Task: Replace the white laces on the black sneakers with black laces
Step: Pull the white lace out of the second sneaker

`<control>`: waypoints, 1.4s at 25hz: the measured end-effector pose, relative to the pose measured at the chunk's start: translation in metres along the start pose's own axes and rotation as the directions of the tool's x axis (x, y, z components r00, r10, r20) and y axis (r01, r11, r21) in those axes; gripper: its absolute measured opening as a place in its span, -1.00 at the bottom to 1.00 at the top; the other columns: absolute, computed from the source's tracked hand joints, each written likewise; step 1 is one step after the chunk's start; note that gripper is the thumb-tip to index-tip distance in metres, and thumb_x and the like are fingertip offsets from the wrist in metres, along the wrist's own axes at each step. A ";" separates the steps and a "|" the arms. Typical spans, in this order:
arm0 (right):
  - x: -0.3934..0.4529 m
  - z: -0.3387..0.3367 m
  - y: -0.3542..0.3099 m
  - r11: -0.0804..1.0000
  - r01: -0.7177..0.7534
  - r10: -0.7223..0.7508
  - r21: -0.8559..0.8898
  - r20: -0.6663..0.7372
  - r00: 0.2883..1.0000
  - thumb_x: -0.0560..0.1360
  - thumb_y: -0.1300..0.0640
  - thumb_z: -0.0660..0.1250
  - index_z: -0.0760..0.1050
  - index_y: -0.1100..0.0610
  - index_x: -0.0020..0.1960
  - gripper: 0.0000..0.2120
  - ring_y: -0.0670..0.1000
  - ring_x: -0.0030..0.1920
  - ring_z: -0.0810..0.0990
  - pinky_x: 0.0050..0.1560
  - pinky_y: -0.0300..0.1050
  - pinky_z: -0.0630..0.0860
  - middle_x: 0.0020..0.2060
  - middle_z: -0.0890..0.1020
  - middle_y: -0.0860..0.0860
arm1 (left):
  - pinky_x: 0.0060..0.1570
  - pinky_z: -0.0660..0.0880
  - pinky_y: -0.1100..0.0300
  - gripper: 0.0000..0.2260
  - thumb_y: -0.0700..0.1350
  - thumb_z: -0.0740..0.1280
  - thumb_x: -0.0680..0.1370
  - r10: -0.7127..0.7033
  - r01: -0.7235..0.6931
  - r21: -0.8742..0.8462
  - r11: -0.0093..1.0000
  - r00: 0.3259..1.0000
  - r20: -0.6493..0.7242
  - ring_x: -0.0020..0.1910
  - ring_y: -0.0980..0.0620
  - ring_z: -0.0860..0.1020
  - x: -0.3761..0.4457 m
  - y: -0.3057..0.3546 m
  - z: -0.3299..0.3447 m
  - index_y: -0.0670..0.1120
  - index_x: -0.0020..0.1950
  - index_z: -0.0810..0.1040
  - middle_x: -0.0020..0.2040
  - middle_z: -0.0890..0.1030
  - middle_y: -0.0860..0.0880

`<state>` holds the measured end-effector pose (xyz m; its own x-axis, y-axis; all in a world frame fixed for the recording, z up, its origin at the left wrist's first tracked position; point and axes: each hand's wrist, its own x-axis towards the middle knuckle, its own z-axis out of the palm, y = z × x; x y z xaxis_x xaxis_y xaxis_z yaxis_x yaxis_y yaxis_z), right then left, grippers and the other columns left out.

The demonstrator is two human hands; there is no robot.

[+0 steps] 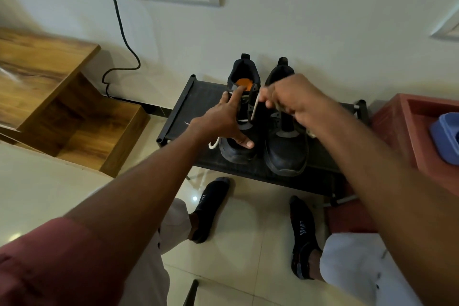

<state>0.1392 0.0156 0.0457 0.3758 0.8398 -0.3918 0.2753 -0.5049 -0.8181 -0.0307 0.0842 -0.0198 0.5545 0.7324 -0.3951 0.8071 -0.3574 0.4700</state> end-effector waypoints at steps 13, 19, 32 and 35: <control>-0.002 0.013 -0.010 0.910 0.360 -0.382 -0.208 -0.080 0.921 0.56 0.05 0.51 0.72 0.04 -0.11 -0.91 -0.02 -0.23 0.72 -0.07 -0.01 0.70 -0.24 0.74 -0.03 | 0.47 0.27 -0.41 0.45 0.41 0.58 -0.06 -0.004 0.002 0.044 0.999 0.999 0.037 0.61 -0.40 0.15 0.000 -0.004 -0.004 0.39 0.55 -0.36 0.71 -0.16 -0.11; 0.008 0.048 0.040 0.522 0.299 -0.379 -0.799 0.096 0.920 0.50 -0.10 0.54 0.54 0.02 -0.02 -0.74 0.11 -0.04 0.62 -0.01 0.10 0.59 -0.13 0.59 0.00 | 0.47 0.27 -0.42 0.44 0.41 0.58 -0.06 -0.026 0.024 0.050 0.998 0.998 0.048 0.61 -0.41 0.15 0.004 -0.005 -0.002 0.39 0.58 -0.32 0.70 -0.18 -0.14; 0.014 0.043 0.047 0.682 0.309 -0.337 -0.663 0.090 0.937 0.57 0.14 0.39 0.61 0.11 0.01 -0.94 0.05 -0.20 0.59 -0.25 -0.06 0.45 -0.21 0.59 0.02 | 0.45 0.30 -0.43 0.42 0.37 0.59 -0.04 -0.029 0.025 0.059 0.998 0.998 0.059 0.60 -0.41 0.15 0.008 -0.004 -0.001 0.40 0.57 -0.30 0.70 -0.20 -0.13; 0.015 0.040 0.033 0.567 0.301 -0.240 -0.767 0.197 0.951 0.56 0.17 0.41 0.48 0.15 -0.16 -0.85 0.04 -0.31 0.49 -0.32 -0.09 0.39 -0.30 0.45 0.06 | 0.45 0.31 -0.41 0.42 0.32 0.64 0.01 -0.026 0.024 0.049 0.999 0.998 0.049 0.60 -0.41 0.15 0.007 -0.004 -0.001 0.38 0.59 -0.29 0.70 -0.20 -0.15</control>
<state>0.1186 0.0196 -0.0035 0.1174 0.9587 -0.2592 0.9477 -0.1861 -0.2591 -0.0305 0.0911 -0.0241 0.5425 0.7120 -0.4457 0.8290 -0.3680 0.4212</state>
